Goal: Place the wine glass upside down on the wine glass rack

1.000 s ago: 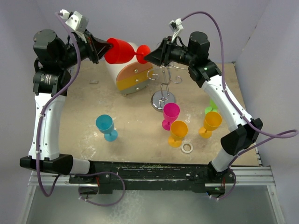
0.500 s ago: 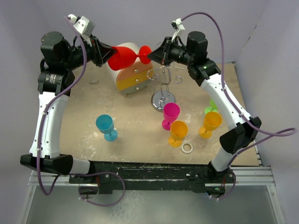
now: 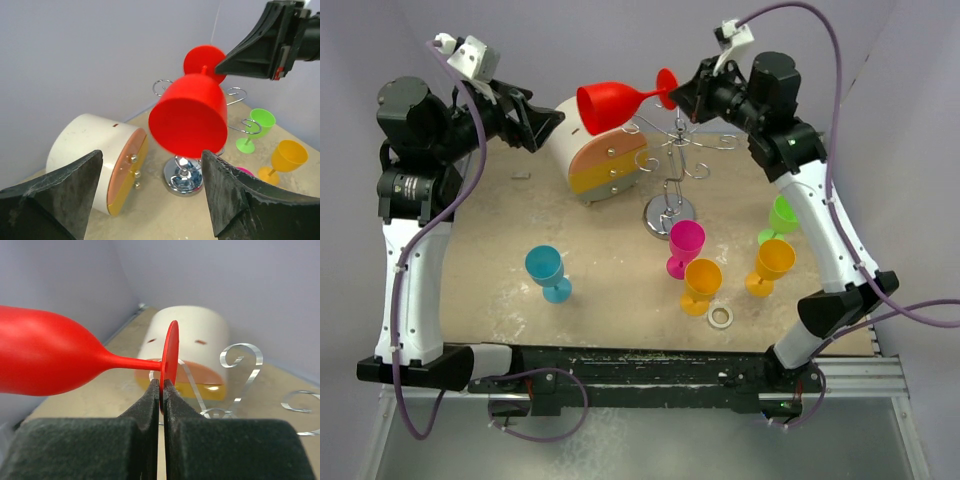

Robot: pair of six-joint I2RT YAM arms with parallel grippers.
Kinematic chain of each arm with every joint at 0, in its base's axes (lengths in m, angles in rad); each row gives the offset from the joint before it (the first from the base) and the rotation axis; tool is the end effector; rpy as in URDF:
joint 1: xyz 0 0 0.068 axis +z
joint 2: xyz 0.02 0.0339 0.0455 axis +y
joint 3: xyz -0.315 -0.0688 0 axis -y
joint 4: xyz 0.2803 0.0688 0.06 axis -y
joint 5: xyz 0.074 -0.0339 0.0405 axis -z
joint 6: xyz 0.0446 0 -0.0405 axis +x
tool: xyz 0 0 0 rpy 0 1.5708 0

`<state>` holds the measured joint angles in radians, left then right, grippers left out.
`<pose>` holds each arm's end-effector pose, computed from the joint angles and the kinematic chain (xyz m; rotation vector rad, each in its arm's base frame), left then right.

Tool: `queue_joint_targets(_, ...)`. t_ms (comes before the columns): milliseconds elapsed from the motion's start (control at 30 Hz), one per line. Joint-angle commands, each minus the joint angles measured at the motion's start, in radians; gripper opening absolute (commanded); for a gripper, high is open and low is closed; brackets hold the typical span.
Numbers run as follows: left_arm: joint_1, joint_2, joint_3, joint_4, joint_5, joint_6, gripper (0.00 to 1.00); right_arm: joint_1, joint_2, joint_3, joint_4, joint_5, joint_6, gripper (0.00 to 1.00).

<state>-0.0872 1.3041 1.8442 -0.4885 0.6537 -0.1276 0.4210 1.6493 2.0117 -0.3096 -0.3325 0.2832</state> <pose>0.2525 -0.0493 0.6186 0.4971 1.4866 -0.6642 0.3605 0.1774 0.5891 -0.3810 1.5302 0.8092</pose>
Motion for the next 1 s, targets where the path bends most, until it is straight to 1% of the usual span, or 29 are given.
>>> queue_joint_targets(0,0.010,-0.042,0.061,-0.035,-0.084,0.063,0.83,-0.057,-0.074,0.074,-0.001,0.162,-0.134,0.00)
queue_joint_targets(133,0.010,-0.053,0.060,-0.052,-0.132,0.094,0.87,-0.099,-0.075,0.111,-0.014,0.293,-0.241,0.00)
queue_joint_targets(267,0.011,-0.061,0.044,-0.059,-0.151,0.116,0.90,-0.120,-0.058,0.152,-0.009,0.456,-0.371,0.00)
queue_joint_targets(400,0.012,-0.066,0.024,-0.048,-0.154,0.126,0.91,-0.126,0.009,0.235,-0.032,0.620,-0.507,0.00)
queue_joint_targets(533,0.012,-0.064,0.016,-0.039,-0.145,0.125,0.92,-0.126,0.068,0.284,-0.009,0.754,-0.667,0.00)
queue_joint_targets(700,0.012,-0.059,0.016,-0.036,-0.140,0.125,0.92,-0.126,0.133,0.291,0.054,0.847,-0.822,0.00)
queue_joint_targets(833,0.011,-0.054,0.017,-0.034,-0.132,0.122,0.93,-0.126,0.160,0.256,0.109,0.880,-0.924,0.00)
queue_joint_targets(967,0.012,-0.048,0.016,-0.035,-0.129,0.121,0.94,-0.126,0.177,0.192,0.192,0.840,-1.047,0.00)
